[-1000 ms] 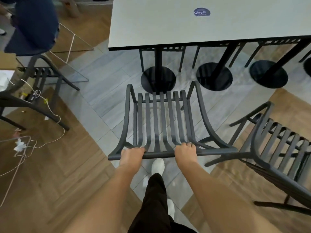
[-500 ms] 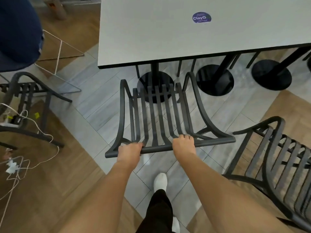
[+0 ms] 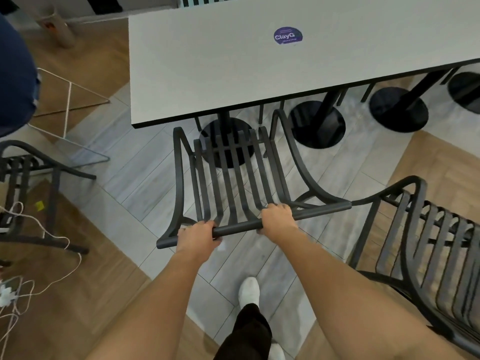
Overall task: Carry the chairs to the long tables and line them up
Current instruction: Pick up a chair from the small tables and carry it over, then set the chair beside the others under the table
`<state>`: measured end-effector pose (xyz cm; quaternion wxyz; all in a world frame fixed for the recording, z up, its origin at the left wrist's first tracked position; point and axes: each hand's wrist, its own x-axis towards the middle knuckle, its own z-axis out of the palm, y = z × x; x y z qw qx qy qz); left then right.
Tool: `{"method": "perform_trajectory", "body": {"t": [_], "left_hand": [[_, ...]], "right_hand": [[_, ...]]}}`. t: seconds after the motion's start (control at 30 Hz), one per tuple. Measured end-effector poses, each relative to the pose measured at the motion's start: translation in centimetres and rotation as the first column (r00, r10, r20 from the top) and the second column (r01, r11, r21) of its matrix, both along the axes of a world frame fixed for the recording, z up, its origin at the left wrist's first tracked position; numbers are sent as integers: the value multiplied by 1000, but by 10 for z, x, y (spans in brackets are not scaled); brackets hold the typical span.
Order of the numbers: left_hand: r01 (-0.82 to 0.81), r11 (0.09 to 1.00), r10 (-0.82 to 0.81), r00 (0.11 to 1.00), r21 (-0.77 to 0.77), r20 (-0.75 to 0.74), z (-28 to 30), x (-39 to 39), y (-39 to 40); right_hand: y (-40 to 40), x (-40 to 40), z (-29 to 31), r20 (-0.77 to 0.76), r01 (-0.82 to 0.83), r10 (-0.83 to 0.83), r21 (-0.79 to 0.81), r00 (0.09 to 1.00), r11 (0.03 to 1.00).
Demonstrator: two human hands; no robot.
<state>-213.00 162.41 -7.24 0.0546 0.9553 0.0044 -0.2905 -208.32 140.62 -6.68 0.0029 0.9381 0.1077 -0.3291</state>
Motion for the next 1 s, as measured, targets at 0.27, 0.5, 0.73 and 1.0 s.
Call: {"method": "perform_trajectory", "body": {"t": [0.27,0.5,0.73,1.0], "left_hand": [[123,950,-94,989,-288,114,26,8,-27],[256,908,-178,952,-332,248,57,22,-87],[453,816,-361,885,-358,295,83,13,-173],[624,702,-597,778,-344,193,97,-49,-296]], "right_hand": [[-30,-8,30,-230,530,-486,513,843,675],[-78,-31,57,49,591,-761,597,647,542],[-165,-81,79,178,656,-761,409,624,634],[-283,-191,101,181,802,-884,372,431,467]]}}
